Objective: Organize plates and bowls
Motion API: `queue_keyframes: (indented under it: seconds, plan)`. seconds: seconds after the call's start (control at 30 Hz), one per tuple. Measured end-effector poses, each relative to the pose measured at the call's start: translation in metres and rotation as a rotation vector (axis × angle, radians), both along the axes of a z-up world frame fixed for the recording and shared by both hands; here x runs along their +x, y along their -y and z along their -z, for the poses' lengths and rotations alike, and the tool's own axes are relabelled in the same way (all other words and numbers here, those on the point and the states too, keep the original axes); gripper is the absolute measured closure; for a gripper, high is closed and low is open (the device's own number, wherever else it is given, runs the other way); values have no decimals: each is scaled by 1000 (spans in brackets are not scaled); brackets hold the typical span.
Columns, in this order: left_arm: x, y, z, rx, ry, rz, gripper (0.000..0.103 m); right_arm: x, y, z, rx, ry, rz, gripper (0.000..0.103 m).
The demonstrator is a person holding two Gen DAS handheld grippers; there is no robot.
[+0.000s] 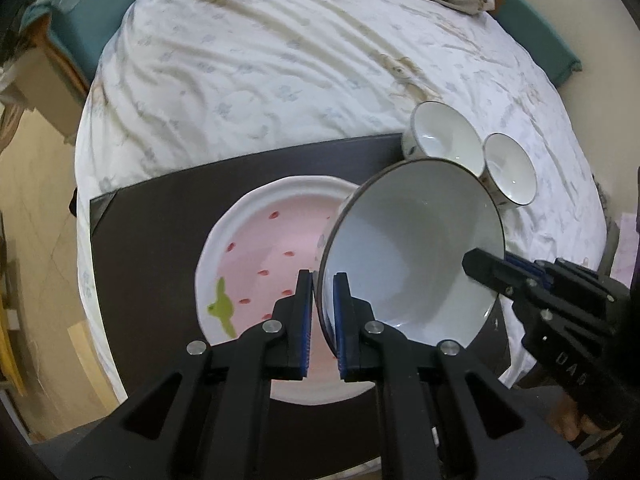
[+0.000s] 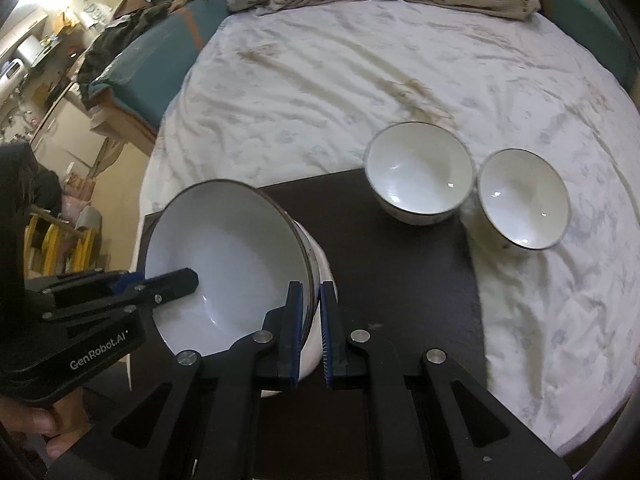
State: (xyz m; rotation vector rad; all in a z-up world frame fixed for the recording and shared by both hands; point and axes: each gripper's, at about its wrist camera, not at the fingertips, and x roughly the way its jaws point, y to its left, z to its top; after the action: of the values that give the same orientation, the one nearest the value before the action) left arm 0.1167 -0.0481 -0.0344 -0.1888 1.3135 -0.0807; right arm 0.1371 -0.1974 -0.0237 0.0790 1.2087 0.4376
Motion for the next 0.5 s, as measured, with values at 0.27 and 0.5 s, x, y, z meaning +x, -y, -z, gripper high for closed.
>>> queue_keyframes:
  seconds: [0.27,0.5]
  plan:
    - [-2,-23,28,-10,-76,-15,96,-1,-30,24,-14,-65,-50,94]
    - [-1,-28,45,-10,-110,-29,96,-2,-42,48,-50,-136,-67,94]
